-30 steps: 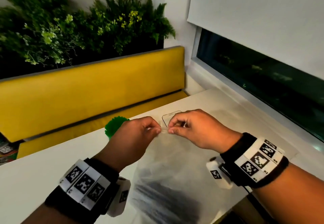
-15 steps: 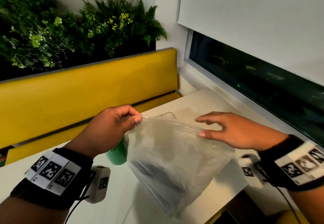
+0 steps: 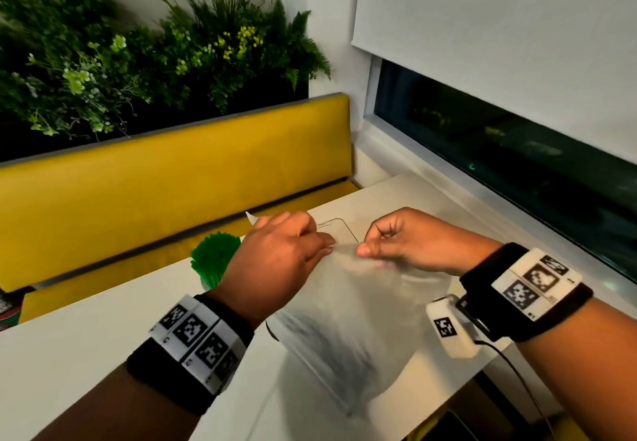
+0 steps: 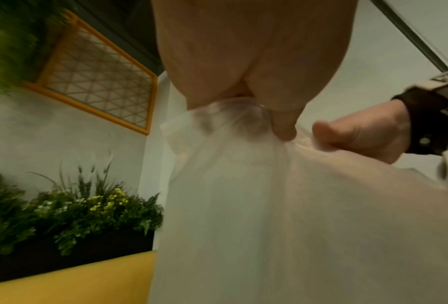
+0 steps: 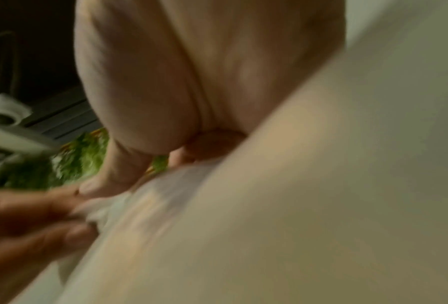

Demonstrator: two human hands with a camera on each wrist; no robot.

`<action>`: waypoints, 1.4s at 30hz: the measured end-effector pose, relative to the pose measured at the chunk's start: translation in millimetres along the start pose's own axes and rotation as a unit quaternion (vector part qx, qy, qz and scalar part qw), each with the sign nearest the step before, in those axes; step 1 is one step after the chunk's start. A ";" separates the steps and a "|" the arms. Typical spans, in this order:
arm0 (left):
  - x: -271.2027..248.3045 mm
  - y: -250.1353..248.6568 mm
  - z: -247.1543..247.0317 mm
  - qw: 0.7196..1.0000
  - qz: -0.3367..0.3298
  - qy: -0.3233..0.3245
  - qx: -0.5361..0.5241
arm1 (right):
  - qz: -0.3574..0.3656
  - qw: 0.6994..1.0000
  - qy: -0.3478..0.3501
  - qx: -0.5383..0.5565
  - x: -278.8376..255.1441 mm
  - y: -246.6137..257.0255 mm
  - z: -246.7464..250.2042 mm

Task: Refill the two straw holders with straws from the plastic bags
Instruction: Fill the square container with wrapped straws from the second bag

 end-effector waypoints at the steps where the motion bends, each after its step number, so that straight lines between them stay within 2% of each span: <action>1: -1.4 3.9 2.2 1.000 0.002 0.000 -0.018 | -0.007 1.000 0.024 0.006 -5.3 1.9 -0.1; 3: -3.6 14.1 9.3 0.999 0.023 0.008 -0.043 | -0.013 0.998 0.068 0.013 -16.1 5.4 1.5; 5: -4.0 29.1 17.9 0.996 0.058 0.005 -0.062 | -0.008 0.997 0.075 -0.025 -23.6 8.0 9.1; 11: -8.2 49.3 31.2 0.993 0.096 -0.013 -0.067 | -0.042 0.991 -0.036 -0.119 -42.3 -1.2 47.6; 13: -10.0 51.3 33.3 0.992 0.099 -0.024 -0.070 | -0.058 0.986 -0.045 -0.147 -48.1 -4.1 55.1; 15: -12.4 45.3 34.1 0.994 0.082 -0.038 -0.058 | -0.061 0.986 -0.029 -0.154 -48.9 -1.1 55.1; 18: -16.4 22.8 31.7 0.997 0.023 -0.066 -0.036 | -0.026 0.992 -0.014 -0.127 -31.4 15.3 40.9; 21: -21.7 1.9 36.9 0.994 -0.014 -0.113 -0.001 | -0.033 0.980 0.092 -0.171 -7.2 11.6 2.8; 22: -24.0 -3.3 39.0 0.992 -0.029 -0.123 0.007 | -0.042 0.979 0.112 -0.166 -1.5 4.6 -7.3; 23: -27.7 -8.8 41.3 0.991 -0.052 -0.123 0.016 | -0.054 0.984 0.099 -0.140 2.5 -0.7 -10.2; 25: -42.2 -17.8 35.8 0.991 -0.106 -0.078 0.023 | -0.099 0.993 0.008 -0.063 3.8 -12.9 0.3; 27: -66.5 -21.7 21.0 0.988 -0.144 0.012 0.046 | -0.129 0.986 -0.100 -0.028 1.3 -24.8 17.5; 28: -81.6 -23.7 9.1 0.983 -0.155 0.075 0.068 | -0.125 0.981 -0.145 -0.035 0.1 -26.7 24.9; 30: -108.9 -25.2 -14.6 0.959 -0.117 0.234 0.104 | -0.099 0.977 -0.185 -0.031 0.2 -24.7 23.8; 31: -118.1 -25.4 -22.2 0.945 -0.087 0.301 0.095 | -0.096 0.980 -0.174 -0.008 1.8 -24.4 12.0; 32: -121.3 -27.3 -27.0 0.938 -0.062 0.331 0.081 | -0.099 0.984 -0.146 0.017 3.3 -23.5 -5.1; 35: -84.1 -41.1 -10.7 0.967 0.004 0.254 -0.020 | -0.110 0.986 -0.077 0.102 2.6 -16.5 -52.0; 36: -73.7 -42.0 -15.1 0.965 0.015 0.257 -0.043 | -0.109 0.983 -0.061 0.134 0.6 -13.2 -61.5; 38: -66.4 -34.2 -42.9 0.962 0.010 0.274 -0.004 | -0.104 0.979 -0.026 0.173 -5.8 -12.8 -69.0; 39: -69.0 -25.5 -62.6 0.953 0.013 0.296 0.062 | -0.110 0.982 0.000 0.151 -11.5 -15.0 -69.2; 40: -77.2 -12.9 -80.4 0.933 0.032 0.334 0.129 | -0.121 0.989 0.028 0.086 -17.9 -18.9 -66.9; 41: -85.6 -3.8 -91.0 0.913 0.049 0.367 0.173 | -0.140 0.988 0.060 -0.021 -25.2 -28.5 -62.4; 42: -93.3 1.7 -95.0 0.901 0.064 0.389 0.184 | -0.154 0.974 0.093 -0.134 -30.6 -39.1 -58.1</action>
Point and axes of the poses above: each hand's wrist, its own x-axis towards the middle knuckle, its own z-axis out of the back of the hand, y = z × x, the point moved 9 cm from there along x, towards the middle knuckle, and after that the axes turned 15 degrees about z, right-handed, at the moved point
